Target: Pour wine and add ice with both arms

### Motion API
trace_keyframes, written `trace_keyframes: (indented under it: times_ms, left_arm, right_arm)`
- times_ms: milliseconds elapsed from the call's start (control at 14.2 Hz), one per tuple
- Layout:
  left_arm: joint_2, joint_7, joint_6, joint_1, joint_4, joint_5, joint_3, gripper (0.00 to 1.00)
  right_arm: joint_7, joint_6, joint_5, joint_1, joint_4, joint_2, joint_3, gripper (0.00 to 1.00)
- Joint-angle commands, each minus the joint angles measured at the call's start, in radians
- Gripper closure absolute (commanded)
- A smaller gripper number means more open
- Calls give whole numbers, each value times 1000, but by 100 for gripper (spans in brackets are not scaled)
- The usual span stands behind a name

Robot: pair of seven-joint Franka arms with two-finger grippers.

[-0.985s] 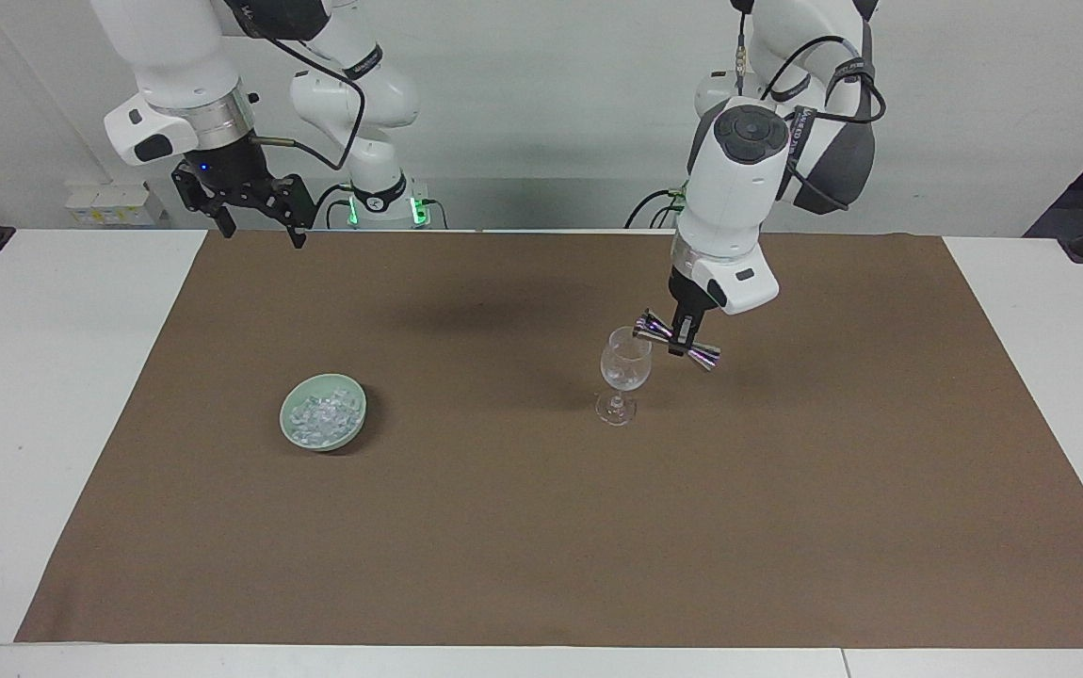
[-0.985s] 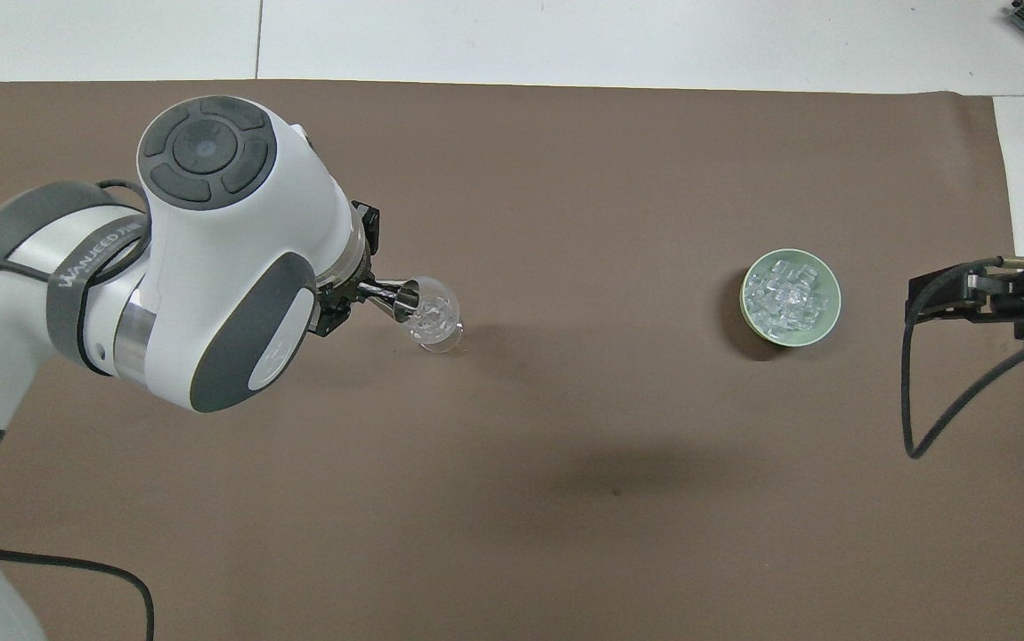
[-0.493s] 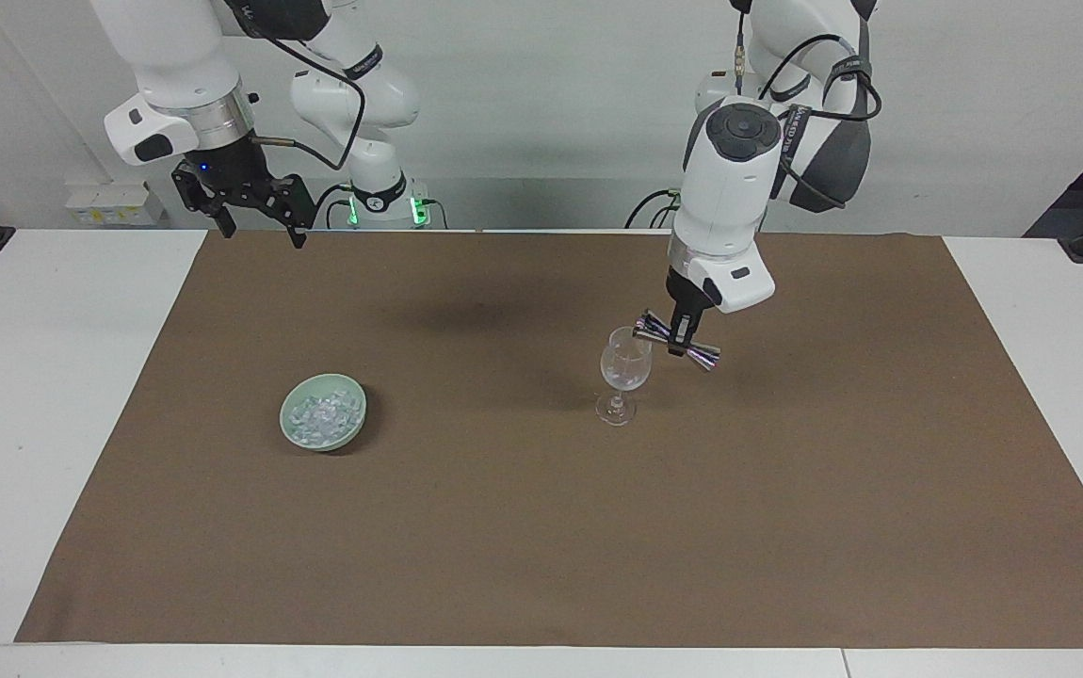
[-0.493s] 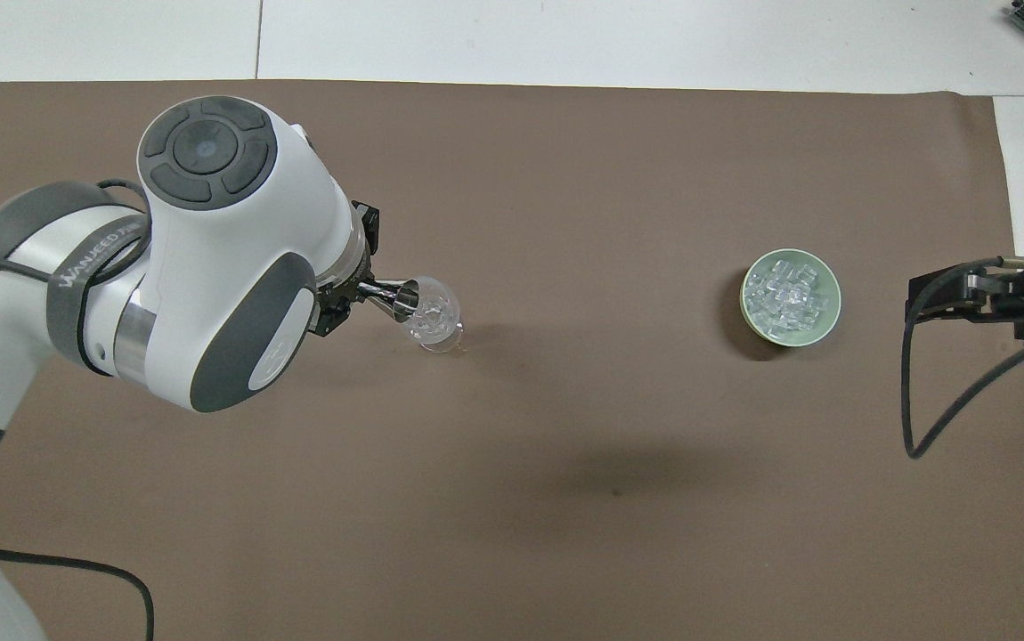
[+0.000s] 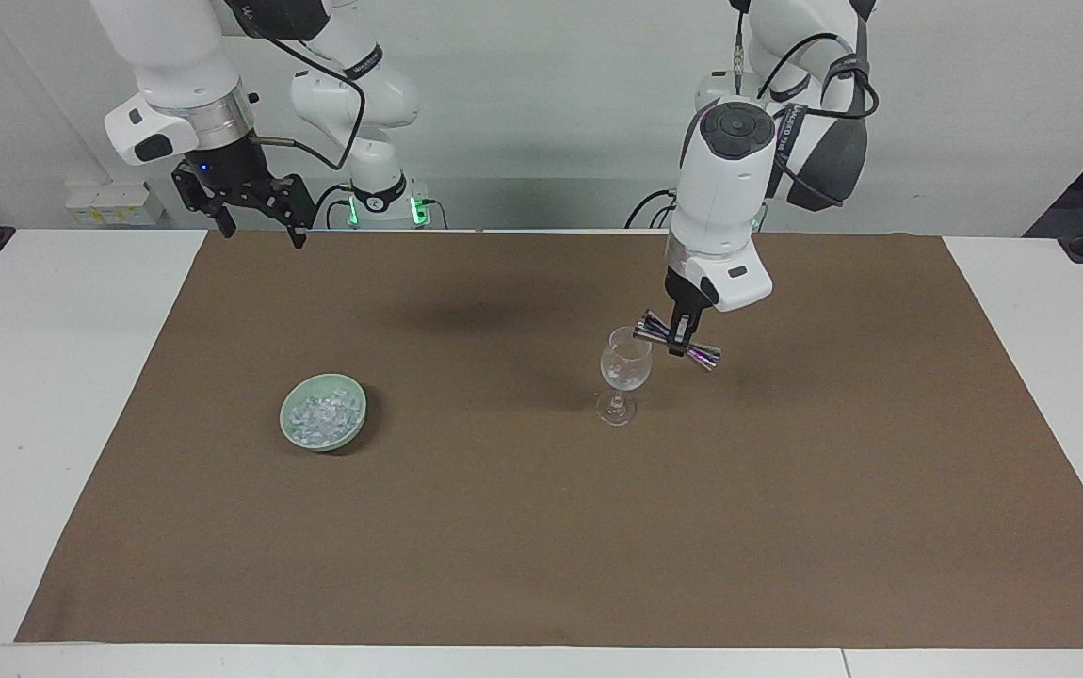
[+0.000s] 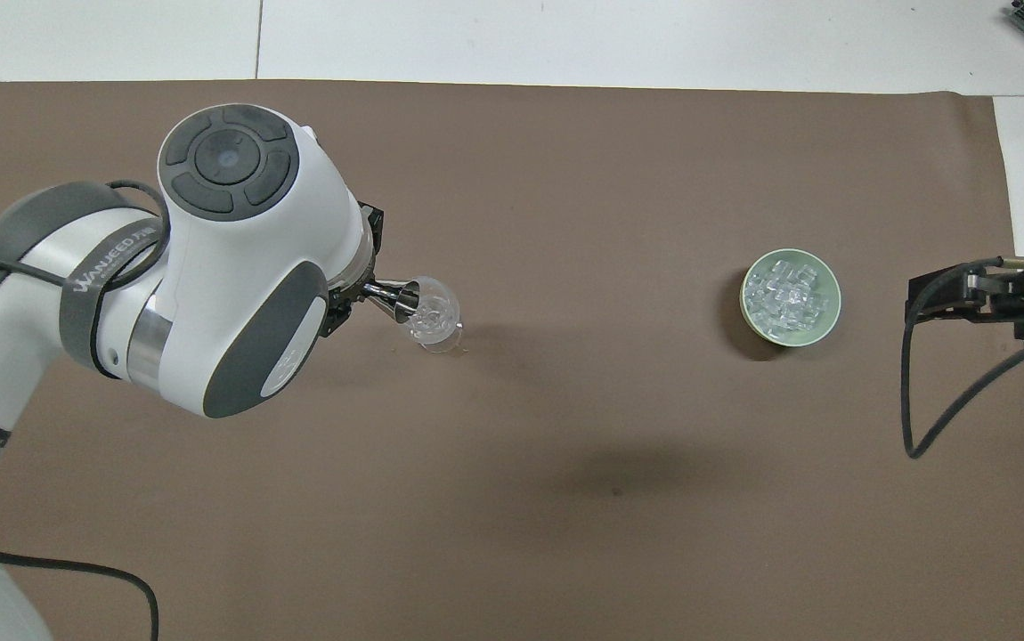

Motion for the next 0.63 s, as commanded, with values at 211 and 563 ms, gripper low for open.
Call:
trace_keyframes:
  times_ms: [211, 563]
  left_arm:
    - [16, -47, 14, -29, 24, 40, 15, 100]
    - [21, -63, 38, -41, 24, 62, 15, 100]
  right_arm:
    - [-63, 21, -4, -2, -28, -22, 2, 0]
    - [-63, 21, -4, -2, -28, -22, 2, 0]
